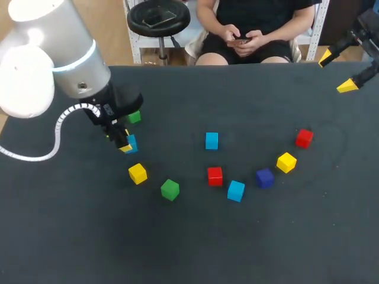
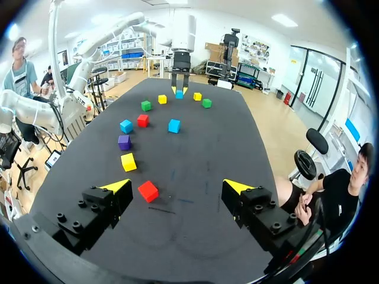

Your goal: Place the blue cubes, place green cubes on the blue cubes, place the yellow cubes on the green cubes, then place the red cubes on the yellow cubes, and place purple cube on the red cubes.

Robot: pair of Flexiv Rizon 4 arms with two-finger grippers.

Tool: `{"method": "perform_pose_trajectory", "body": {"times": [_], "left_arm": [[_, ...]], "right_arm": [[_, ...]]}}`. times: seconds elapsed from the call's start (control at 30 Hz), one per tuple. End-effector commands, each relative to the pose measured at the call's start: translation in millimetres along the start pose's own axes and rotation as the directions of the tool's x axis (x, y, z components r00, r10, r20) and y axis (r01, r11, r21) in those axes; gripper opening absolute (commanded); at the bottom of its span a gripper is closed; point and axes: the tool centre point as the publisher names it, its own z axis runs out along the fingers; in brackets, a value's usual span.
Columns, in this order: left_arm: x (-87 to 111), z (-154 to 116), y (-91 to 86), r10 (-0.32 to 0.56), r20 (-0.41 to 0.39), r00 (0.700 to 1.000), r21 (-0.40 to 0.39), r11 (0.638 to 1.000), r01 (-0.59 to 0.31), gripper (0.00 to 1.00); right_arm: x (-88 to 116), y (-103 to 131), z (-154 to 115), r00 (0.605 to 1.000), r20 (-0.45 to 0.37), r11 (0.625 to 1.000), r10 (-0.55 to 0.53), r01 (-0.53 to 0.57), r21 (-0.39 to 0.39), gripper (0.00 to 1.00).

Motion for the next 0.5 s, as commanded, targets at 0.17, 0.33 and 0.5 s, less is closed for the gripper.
{"method": "perform_pose_trajectory", "body": {"times": [0.17,0.33,0.5], "left_arm": [[-31.6,1.3,5.3,0.056,-0.046,0.997,0.025,0.998,-0.055,0.0],[-48.1,7.6,7.6,0.085,-0.053,0.995,0.039,0.996,-0.083,0.0],[-67.0,15.6,7.3,0.114,-0.042,0.993,0.049,0.993,-0.112,0.0]], "right_arm": [[0.3,-0.3,0.0,1.0,0.001,1.0,-0.001,0.001,0.0,1.0],[0.3,-0.3,0.0,1.0,0.001,1.0,-0.001,0.001,0.0,1.0],[0.3,-0.3,0.0,1.0,0.001,1.0,-0.001,0.001,0.0,1.0]]}}
